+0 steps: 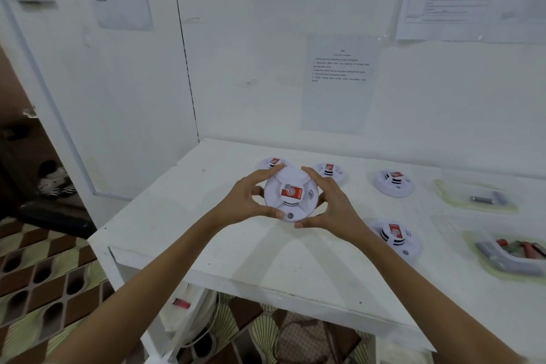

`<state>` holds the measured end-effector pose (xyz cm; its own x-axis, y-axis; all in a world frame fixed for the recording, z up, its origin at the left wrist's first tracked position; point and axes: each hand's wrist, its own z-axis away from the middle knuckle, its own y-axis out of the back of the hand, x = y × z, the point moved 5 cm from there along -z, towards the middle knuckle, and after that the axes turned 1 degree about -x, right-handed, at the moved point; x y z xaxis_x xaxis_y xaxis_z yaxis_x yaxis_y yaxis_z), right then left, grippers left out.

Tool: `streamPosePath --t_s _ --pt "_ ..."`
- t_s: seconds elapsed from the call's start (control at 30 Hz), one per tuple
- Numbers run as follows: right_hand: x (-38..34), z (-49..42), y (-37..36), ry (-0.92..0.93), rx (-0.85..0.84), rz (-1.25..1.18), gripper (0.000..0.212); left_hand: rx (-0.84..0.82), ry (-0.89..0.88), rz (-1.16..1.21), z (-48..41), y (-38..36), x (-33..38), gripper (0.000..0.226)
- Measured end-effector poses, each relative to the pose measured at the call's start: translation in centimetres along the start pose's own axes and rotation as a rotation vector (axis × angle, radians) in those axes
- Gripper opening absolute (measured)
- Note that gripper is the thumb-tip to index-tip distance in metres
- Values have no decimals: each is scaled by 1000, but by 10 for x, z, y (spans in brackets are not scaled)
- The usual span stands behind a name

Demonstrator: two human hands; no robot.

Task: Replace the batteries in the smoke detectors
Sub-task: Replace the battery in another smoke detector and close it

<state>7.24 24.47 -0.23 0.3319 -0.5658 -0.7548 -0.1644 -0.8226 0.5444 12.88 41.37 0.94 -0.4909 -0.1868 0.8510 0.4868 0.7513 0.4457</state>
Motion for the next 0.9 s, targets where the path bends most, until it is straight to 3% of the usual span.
streamPosePath --t_s 0.9 --pt "9 -8 -10 39 -27 2 100 22 -6 -35 4 7 -15 87"
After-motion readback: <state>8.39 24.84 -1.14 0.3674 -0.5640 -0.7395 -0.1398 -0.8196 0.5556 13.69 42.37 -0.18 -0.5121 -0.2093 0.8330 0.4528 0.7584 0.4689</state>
